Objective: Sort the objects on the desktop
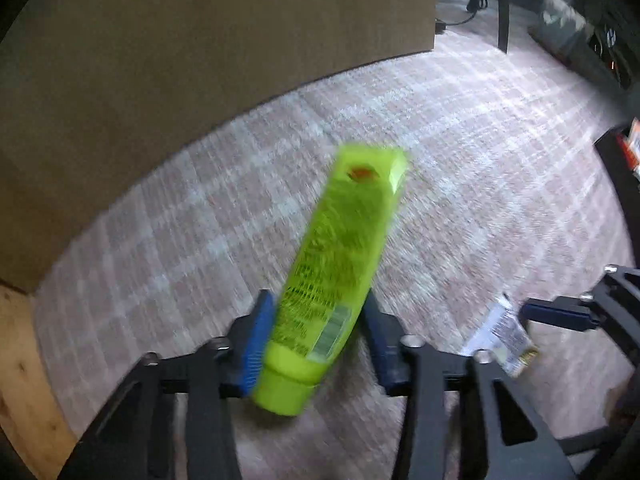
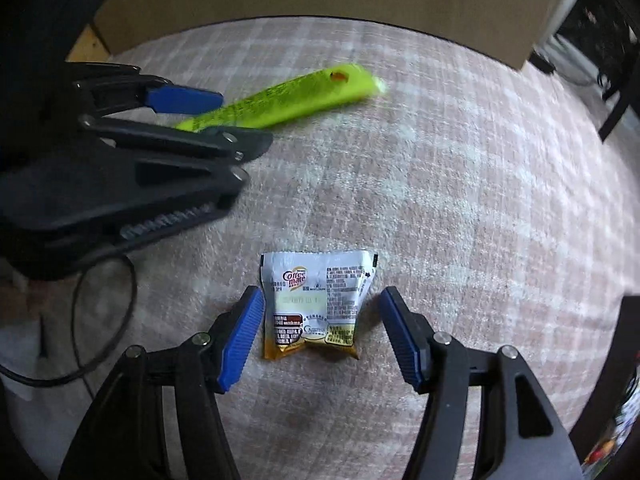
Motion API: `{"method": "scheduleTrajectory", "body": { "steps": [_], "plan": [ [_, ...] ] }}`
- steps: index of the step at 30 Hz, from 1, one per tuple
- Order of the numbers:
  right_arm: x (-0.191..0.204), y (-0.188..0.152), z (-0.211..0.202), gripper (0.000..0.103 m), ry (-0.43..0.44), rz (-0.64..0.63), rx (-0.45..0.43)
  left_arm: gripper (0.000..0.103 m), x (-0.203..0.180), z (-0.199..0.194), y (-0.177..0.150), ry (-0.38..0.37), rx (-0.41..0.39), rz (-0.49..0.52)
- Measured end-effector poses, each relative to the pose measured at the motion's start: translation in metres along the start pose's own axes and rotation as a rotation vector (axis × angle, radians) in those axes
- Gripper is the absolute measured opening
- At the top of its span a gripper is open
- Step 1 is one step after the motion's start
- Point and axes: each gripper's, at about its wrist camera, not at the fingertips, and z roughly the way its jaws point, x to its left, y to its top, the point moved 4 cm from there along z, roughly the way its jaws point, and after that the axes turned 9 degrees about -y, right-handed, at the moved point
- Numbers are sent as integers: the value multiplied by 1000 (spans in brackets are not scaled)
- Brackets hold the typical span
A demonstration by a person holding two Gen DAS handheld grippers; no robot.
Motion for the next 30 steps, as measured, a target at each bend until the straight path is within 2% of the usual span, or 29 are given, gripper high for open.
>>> {"method": "scheduleTrajectory", "body": {
  "steps": [2, 4, 10, 17, 19, 21, 26, 28, 29, 30],
  "plan": [
    [-1, -1, -1, 47, -30, -10, 3, 32, 2, -3, -2, 2, -4, -23],
    [-4, -2, -1, 41, -26, 1, 7, 31, 1, -4, -3, -5, -3, -35],
    [-14, -15, -4, 33, -2, 38, 19, 26, -8, -8, -4, -1, -10, -64],
    [-44, -42, -19, 31, 61, 156, 11, 24, -11, -28, -28, -98, -56, -216],
    [-93, -50, -21, 31, 62, 168, -4, 23, -18, -38, -33, -101, -76, -231],
    [-127, -81, -29, 31, 63, 177, -17, 21, -27, -48, -36, -111, -93, -240],
    [-172, -122, -41, 31, 65, 198, -43, 20, -57, -62, -42, -113, -110, -246],
    [-201, -151, -51, 31, 75, 208, -55, 20, -67, -63, -45, -115, -111, -272],
    [-210, -161, -56, 31, 78, 212, -61, 20, -74, -66, -58, -126, -117, -288],
    [-219, -170, -62, 31, 80, 214, -68, 20, -82, -73, -52, -138, -121, -304]
  ]
}}
